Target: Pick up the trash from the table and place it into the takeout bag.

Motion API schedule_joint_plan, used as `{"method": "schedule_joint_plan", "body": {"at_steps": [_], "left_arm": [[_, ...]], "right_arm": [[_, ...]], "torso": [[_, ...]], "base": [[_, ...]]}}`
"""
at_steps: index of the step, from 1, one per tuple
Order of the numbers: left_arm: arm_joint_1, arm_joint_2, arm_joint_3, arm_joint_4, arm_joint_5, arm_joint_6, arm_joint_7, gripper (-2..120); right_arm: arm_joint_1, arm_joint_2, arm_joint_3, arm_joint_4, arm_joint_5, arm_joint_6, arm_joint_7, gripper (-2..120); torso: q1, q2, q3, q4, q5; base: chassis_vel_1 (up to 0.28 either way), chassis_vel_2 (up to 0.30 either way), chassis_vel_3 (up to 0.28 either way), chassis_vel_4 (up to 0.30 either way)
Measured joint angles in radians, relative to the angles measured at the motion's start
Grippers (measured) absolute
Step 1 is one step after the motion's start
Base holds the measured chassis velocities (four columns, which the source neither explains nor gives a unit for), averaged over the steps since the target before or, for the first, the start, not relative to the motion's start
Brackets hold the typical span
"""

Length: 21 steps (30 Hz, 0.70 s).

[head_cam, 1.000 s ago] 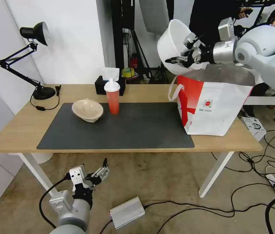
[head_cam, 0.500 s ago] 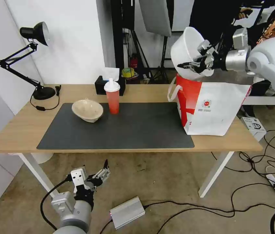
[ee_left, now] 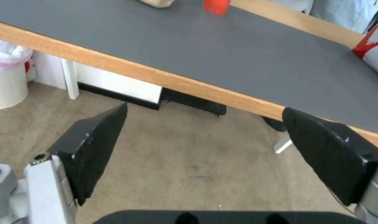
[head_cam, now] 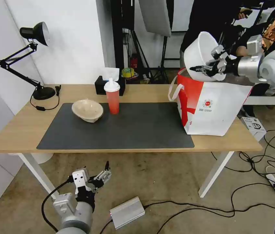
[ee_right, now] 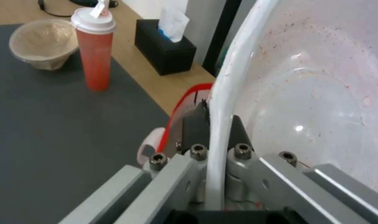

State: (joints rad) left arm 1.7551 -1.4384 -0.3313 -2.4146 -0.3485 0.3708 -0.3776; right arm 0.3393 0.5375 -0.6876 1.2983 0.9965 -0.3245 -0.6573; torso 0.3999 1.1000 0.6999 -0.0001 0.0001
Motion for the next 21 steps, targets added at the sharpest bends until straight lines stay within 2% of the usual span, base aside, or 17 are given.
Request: {"method": "schedule_joint_plan", "body": {"at_steps": [21], "left_arm": [[-0.001,-0.003,0.013,0.002,0.009,-0.004,-0.012,100]], "right_arm": [[-0.075,-0.005,0.054,0.0,-0.019,0.006,0.001,0]], "torso": [[0.0,0.0,0.0,0.0001,-0.0001]], "base": [[0.0,0.0,0.0,0.0]]}}
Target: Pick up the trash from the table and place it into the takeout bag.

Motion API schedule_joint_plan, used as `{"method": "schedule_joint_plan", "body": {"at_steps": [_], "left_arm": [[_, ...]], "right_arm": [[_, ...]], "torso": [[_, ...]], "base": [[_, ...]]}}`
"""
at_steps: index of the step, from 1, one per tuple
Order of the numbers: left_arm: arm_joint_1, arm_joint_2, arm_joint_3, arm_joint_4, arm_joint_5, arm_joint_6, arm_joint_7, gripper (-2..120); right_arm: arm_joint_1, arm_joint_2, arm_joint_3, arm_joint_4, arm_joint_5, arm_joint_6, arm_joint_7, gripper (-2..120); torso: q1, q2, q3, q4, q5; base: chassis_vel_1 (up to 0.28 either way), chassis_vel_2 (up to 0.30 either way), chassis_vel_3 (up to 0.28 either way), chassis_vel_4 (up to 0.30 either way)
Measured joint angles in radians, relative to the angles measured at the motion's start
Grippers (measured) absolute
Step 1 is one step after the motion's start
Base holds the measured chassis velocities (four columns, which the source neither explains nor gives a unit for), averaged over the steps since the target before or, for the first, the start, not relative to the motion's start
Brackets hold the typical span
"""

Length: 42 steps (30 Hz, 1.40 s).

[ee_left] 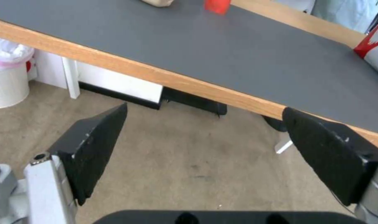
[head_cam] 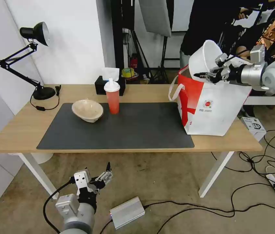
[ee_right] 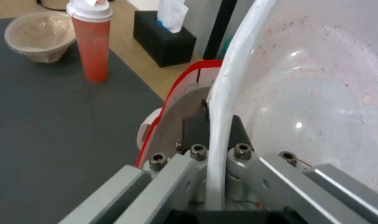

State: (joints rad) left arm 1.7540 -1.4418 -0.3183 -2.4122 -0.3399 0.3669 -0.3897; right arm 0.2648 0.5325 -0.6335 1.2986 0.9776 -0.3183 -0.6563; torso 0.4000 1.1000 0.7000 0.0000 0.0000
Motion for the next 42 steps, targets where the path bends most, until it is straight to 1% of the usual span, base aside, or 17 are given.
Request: {"method": "schedule_joint_plan", "body": {"at_steps": [4,5,7,9,11,13,16,19,20,21,22,23,25,26,27,29,42], "left_arm": [[0.004,0.001,0.004,0.0,0.0,0.0,0.0,100],[0.006,0.001,0.005,0.001,0.001,0.0,-0.001,100],[0.006,0.001,0.005,0.001,0.001,0.0,-0.001,100],[0.007,-0.001,0.01,0.001,0.003,0.0,-0.001,100],[0.008,-0.007,0.011,0.002,0.007,0.0,-0.001,100],[0.008,-0.013,0.013,0.004,0.009,0.0,-0.003,100],[0.01,-0.024,0.024,0.007,0.019,0.0,-0.004,100],[0.012,-0.023,0.027,0.007,0.023,0.0,-0.004,100],[0.013,-0.022,0.027,0.008,0.026,0.0,-0.004,100],[0.013,-0.022,0.027,0.008,0.026,0.0,-0.004,100],[0.012,-0.019,0.027,0.009,0.03,-0.002,-0.004,100],[0.01,-0.019,0.027,0.01,0.031,-0.002,-0.004,100],[0.009,-0.022,0.028,0.011,0.031,-0.003,-0.004,100],[0.009,-0.022,0.028,0.011,0.031,-0.003,-0.004,100],[0.011,-0.025,0.034,0.011,0.035,-0.003,-0.004,100],[0.014,-0.025,0.035,0.012,0.038,-0.004,-0.004,100],[0.015,-0.017,0.031,0.008,0.038,-0.005,-0.004,100]], "right_arm": [[-0.002,0.001,0.002,0.002,0.001,0.007,0.01,0],[-0.002,0.001,0.002,0.002,0.002,0.009,0.014,6],[-0.002,0.001,0.002,0.002,0.002,0.009,0.014,6],[-0.002,-0.002,0.004,0.007,0.012,0.013,0.024,22],[-0.002,-0.005,0.004,0.011,0.018,0.013,0.029,34],[-0.002,-0.005,0.005,0.012,0.02,0.013,0.032,35],[-0.001,-0.006,0.005,0.015,0.024,0.013,0.035,48],[0.001,-0.007,0.005,0.019,0.024,0.013,0.035,55],[0.001,-0.007,0.005,0.022,0.025,0.013,0.035,62],[0.001,-0.007,0.005,0.022,0.025,0.013,0.035,62],[0.001,-0.008,0.005,0.029,0.026,0.013,0.036,70],[0.002,-0.008,0.005,0.032,0.027,0.013,0.036,71],[0.006,-0.007,0.004,0.033,0.027,0.013,0.037,82],[0.006,-0.007,0.004,0.033,0.027,0.013,0.037,82],[0.011,-0.005,-0.002,0.032,0.027,0.013,0.038,90],[0.018,-0.004,-0.006,0.029,0.027,0.013,0.038,97],[0.024,-0.011,-0.004,0.038,0.033,0.014,0.047,100]], "torso": [[0.0,0.0,0.0,0.0,0.0],[0.0,0.0,0.0,0.0,-0.0001],[0.0,0.0,0.0,0.0,-0.0001],[0.0,0.0,0.0,0.0,0.0],[0.0,0.0,0.0,-0.0001,0.0],[0.0,0.0,0.0,-0.0001,-0.0001],[0.0,0.0,0.0,0.0,-0.0001],[0.0,0.0,0.0,0.0,0.0],[0.0,0.0,0.0,0.0,-0.0001],[0.0,0.0,0.0,0.0,-0.0001],[0.0,0.0,0.0,-0.0001,0.0],[0.0,0.0,0.0,0.0,0.0],[0.0,0.0,0.0,0.0,0.0],[0.0,0.0,0.0,0.0,0.0],[0.0,0.0,0.0,0.0,0.0],[0.0,0.0,0.0,0.0,0.0],[0.0,0.0,0.0,0.0,0.0]], "base": [[0.0,0.0,0.0,0.0],[0.0,0.0,0.0,0.0],[0.0,0.0,0.0,0.0],[0.0,0.0,0.0,0.0],[0.0,0.0,0.0,0.0],[0.0,0.0,0.0,0.0],[0.0,0.0,0.0,0.0],[0.0,0.0,0.0,0.0],[0.0,0.0,0.0,0.0],[0.0,0.0,0.0,0.0],[0.0,0.0,0.0,0.0],[0.0,0.0,0.0,0.0],[0.0,0.0,0.0,0.0],[0.0,0.0,0.0,0.0],[0.0,0.0,0.0,0.0],[0.0,0.0,0.0,0.0],[0.0,0.0,0.0,0.0]]}}
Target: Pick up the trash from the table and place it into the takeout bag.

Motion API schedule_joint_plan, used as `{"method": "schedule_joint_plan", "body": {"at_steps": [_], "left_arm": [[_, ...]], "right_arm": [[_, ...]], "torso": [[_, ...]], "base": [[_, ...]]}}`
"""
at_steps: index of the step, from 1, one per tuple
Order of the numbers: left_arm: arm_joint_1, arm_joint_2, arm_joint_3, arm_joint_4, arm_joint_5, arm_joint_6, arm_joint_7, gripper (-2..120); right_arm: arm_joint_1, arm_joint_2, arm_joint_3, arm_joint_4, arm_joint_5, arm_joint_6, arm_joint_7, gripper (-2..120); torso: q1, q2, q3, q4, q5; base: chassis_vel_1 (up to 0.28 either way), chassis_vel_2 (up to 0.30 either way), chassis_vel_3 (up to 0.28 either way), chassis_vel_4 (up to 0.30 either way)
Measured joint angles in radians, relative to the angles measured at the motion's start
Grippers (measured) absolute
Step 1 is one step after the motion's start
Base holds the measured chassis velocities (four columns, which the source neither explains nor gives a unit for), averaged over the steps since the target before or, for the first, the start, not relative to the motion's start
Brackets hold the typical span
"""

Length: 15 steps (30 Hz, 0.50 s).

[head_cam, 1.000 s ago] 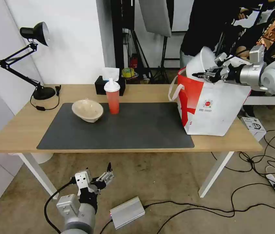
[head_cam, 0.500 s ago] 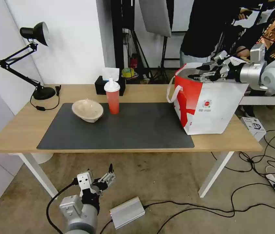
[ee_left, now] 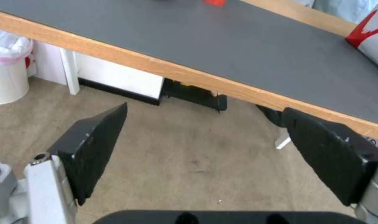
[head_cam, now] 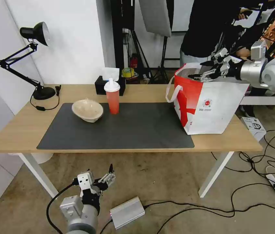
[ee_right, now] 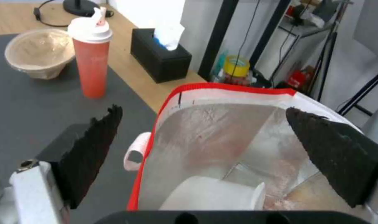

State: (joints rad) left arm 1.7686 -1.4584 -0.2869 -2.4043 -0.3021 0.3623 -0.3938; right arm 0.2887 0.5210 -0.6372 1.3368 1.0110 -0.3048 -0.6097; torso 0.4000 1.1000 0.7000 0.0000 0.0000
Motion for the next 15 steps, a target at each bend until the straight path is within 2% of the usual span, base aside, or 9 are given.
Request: {"method": "schedule_joint_plan", "body": {"at_steps": [6,9,10,15], "left_arm": [[0.005,0.003,-0.004,-0.006,0.0,0.0,0.0,100],[0.007,0.003,-0.005,-0.009,-0.001,0.0,0.0,100],[0.01,0.003,-0.006,-0.012,-0.001,0.0,0.0,100],[0.015,0.006,-0.008,-0.014,-0.001,-0.002,0.0,100]], "right_arm": [[-0.019,-0.017,0.047,0.056,0.024,0.007,0.036,100],[-0.048,-0.022,0.082,0.101,0.048,0.021,0.117,100],[-0.081,-0.028,0.113,0.139,0.069,0.037,0.186,100],[-0.17,-0.046,0.187,0.218,0.086,0.064,0.273,100]], "torso": [[0.0,0.0,0.0,0.0,0.0],[0.0,0.0,0.0,0.0,-0.0001],[0.0,0.0,0.0,0.0002,-0.0002],[0.0,0.0,0.0,0.0,-0.0001]], "base": [[0.0,0.0,0.0,0.0],[0.0,0.0,0.0,0.0],[0.0,0.0,0.0,0.0],[0.0,0.0,0.0,0.0]]}}
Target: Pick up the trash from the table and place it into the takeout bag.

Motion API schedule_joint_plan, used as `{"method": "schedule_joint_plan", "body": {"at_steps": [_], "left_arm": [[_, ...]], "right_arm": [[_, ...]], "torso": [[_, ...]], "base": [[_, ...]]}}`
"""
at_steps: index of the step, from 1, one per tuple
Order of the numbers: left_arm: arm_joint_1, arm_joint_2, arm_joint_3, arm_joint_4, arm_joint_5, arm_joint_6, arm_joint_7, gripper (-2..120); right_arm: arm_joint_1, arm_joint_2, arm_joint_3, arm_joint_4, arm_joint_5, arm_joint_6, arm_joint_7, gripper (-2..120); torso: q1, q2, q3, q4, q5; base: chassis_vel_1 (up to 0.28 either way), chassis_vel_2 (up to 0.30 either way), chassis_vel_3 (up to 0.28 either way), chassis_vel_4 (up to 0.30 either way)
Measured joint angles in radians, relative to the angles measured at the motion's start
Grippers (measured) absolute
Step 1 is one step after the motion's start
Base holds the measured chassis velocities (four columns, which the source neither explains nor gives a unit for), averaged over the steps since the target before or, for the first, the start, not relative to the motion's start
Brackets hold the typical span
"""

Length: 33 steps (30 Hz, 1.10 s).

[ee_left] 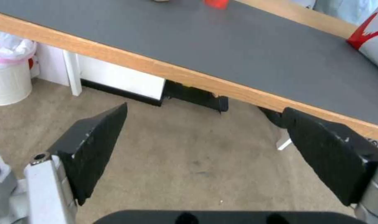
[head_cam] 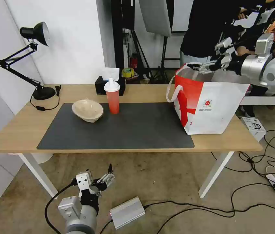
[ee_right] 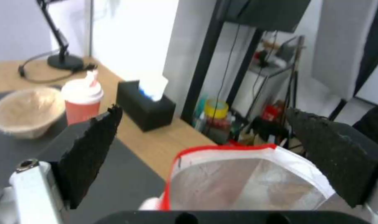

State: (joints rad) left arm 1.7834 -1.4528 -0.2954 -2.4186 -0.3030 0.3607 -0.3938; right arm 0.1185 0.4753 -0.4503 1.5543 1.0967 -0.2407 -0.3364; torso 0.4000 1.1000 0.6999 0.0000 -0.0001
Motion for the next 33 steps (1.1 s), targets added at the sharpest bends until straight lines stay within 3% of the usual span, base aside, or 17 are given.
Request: {"method": "schedule_joint_plan", "body": {"at_steps": [4,5,10,13,14,17,19,22,33], "left_arm": [[0.002,0.003,-0.005,-0.002,-0.001,-0.001,0.0,100],[0.002,0.003,-0.005,-0.002,-0.001,-0.001,0.0,100],[0.002,0.003,-0.006,-0.003,-0.001,-0.002,0.0,100],[0.0,-0.004,-0.001,0.001,0.001,-0.003,0.0,100],[0.0,-0.004,-0.001,0.001,0.001,-0.003,0.0,100],[0.0,-0.014,0.01,0.005,0.009,-0.003,0.0,100],[0.0,-0.014,0.01,0.005,0.01,-0.003,0.0,100],[0.004,-0.015,0.01,0.003,0.014,0.0,0.0,100],[0.001,-0.017,0.003,-0.003,0.014,0.0,0.002,100]], "right_arm": [[-0.145,-0.011,0.104,0.138,0.005,0.101,0.239,100],[-0.145,-0.011,0.104,0.138,0.005,0.101,0.239,100],[-0.244,-0.042,0.144,0.273,-0.006,0.193,0.419,100],[-0.306,-0.037,0.157,0.345,-0.047,0.27,0.582,100],[-0.306,-0.037,0.157,0.345,-0.047,0.27,0.582,100],[-0.417,-0.003,0.203,0.43,-0.122,0.317,0.779,100],[-0.424,-0.001,0.205,0.434,-0.125,0.318,0.788,100],[-0.531,0.026,0.263,0.492,-0.193,0.336,0.88,100],[-0.863,0.039,0.486,0.616,-0.31,0.359,0.928,100]], "torso": [[0.0,0.0,0.0,0.0002,0.0002],[0.0,0.0,0.0,0.0002,0.0002],[0.0,0.0,0.0,-0.0003,0.0001],[0.0,0.0,0.0,0.0,-0.0001],[0.0,0.0,0.0,0.0,-0.0001],[0.0,0.0,0.0,0.0001,-0.0001],[0.0,0.0,0.0,0.0001,-0.0001],[0.0,0.0,0.0,0.0002,-0.0001],[0.0,0.0,0.0,0.0,0.0]], "base": [[0.0,0.0,0.0,0.0],[0.0,0.0,0.0,0.0],[0.0,0.0,0.0,0.0],[0.0,0.0,0.0,0.0],[0.0,0.0,0.0,0.0],[0.0,0.0,0.0,0.0],[0.0,0.0,0.0,0.0],[0.0,0.0,0.0,0.0],[0.0,0.0,0.0,0.0]]}}
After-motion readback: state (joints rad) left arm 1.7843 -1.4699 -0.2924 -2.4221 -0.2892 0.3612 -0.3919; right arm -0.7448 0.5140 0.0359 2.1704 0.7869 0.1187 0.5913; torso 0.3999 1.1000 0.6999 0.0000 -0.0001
